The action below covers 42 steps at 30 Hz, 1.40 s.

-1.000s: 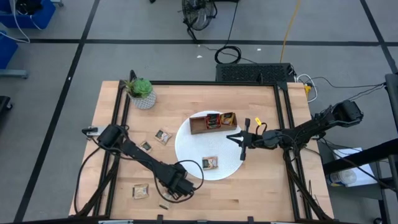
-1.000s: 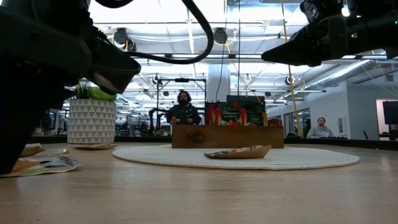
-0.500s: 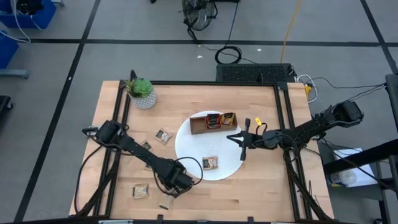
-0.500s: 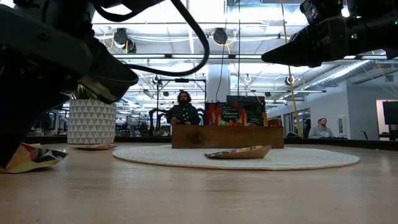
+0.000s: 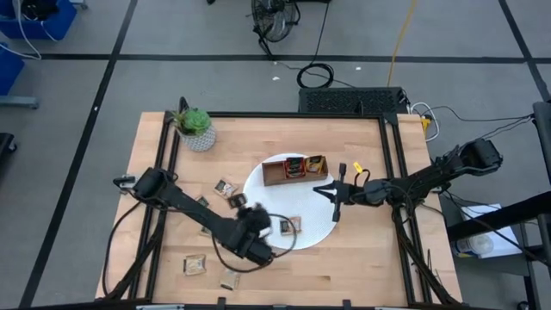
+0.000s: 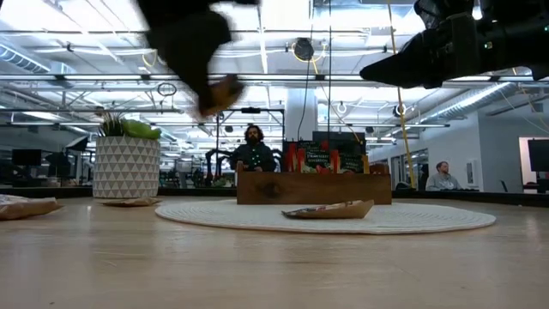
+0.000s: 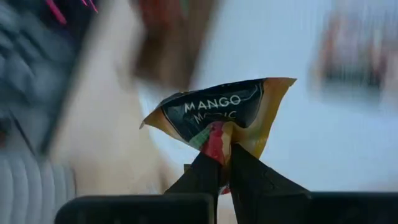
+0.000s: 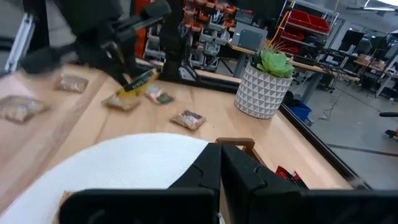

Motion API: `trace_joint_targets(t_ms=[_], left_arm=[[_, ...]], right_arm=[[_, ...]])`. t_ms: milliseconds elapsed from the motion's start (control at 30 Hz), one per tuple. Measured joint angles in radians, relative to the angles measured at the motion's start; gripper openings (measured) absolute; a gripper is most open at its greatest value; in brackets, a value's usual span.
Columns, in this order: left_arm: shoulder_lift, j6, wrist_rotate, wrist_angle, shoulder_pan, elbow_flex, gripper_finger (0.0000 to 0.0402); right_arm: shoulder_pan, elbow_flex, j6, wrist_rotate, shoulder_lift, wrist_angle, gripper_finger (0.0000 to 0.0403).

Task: Pick & Place Tea
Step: Put the yellow tea bag into the right section of the wooden organizer

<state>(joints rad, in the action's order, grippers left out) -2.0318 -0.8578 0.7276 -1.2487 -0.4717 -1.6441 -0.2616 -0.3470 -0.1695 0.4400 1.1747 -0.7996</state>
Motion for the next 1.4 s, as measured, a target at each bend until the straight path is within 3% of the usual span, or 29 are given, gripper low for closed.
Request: trace_joint_targets(t_ms=[133, 267, 467, 633, 1000, 1400], left_arm=[[0.007, 0.201, 0.294, 0.115, 0.039, -0.021, 0.0020], [0.000, 0.443, 0.397, 0.288, 0.086, -0.020, 0.0020], [0.000, 0.753, 0.375, 0.524, 0.162, 0.001, 0.0020], [0.000, 0.855, 0.296, 0.626, 0.199, 0.013, 0.0020], [0.000, 0.907, 0.280, 0.656, 0.226, 0.013, 0.0019], [0.002, 0.927, 0.257, 0.672, 0.227, 0.013, 0.0019]], right_arm=[[0.013, 0.000, 0.025, -0.001, 0.016, -0.036, 0.0002], [0.040, -0.001, 0.052, -0.085, 0.054, -0.066, 0.0035], [0.092, -0.001, 0.127, -0.108, 0.106, -0.132, 0.0124], [0.143, -0.001, 0.133, -0.180, 0.142, -0.224, 0.0167], [0.222, -0.041, 0.179, -0.385, 0.197, -0.273, 0.0163], [0.250, -0.127, 0.172, -0.392, 0.310, -0.265, 0.0161]])
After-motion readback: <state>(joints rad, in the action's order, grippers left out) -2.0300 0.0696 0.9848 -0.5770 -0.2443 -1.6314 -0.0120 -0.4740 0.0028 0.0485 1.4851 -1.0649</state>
